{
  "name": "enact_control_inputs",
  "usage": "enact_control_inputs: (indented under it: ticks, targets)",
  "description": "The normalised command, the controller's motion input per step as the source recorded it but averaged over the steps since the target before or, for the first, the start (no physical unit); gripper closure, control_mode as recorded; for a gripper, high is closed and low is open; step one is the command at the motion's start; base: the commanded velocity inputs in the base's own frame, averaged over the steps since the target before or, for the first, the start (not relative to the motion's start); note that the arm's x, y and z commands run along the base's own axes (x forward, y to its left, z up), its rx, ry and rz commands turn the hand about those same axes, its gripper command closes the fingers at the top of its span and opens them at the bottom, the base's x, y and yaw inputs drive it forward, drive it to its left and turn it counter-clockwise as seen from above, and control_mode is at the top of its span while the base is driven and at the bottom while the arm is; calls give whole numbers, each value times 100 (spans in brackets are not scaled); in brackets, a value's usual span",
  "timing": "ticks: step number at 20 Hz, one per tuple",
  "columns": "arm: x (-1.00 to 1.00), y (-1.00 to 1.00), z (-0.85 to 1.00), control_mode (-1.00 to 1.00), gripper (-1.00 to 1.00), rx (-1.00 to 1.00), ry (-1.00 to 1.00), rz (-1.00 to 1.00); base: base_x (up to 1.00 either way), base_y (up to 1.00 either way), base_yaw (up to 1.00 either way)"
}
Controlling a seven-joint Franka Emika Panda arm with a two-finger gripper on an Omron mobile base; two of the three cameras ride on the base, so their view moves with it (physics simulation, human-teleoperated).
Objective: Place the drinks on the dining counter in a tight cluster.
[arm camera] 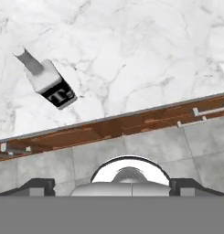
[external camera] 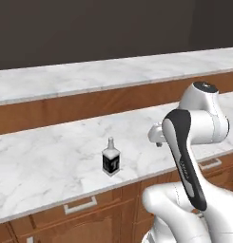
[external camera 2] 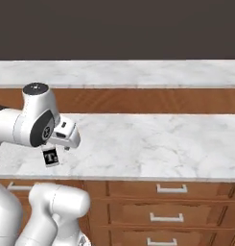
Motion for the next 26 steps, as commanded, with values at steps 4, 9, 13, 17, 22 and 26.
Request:
enact_control_inputs:
  ticks: [4, 9, 13, 17, 22, 26]
  targets:
    - [0, 0, 0, 100, -100, 0, 0, 0, 1, 11, 73]
    - [0, 0, 0, 100, -100, 0, 0, 0, 19, 2, 47]
    - [0, 0, 0, 100, -100, 0, 0, 0, 62, 50, -9]
    - [0, 0, 0, 100, -100, 0, 0, 0, 64, 49, -27]
    - [0, 0, 0, 100, -100, 0, 0, 0, 30, 37, -56]
    - [0, 0, 0, 100, -100, 0, 0, 0, 2, -29, -47]
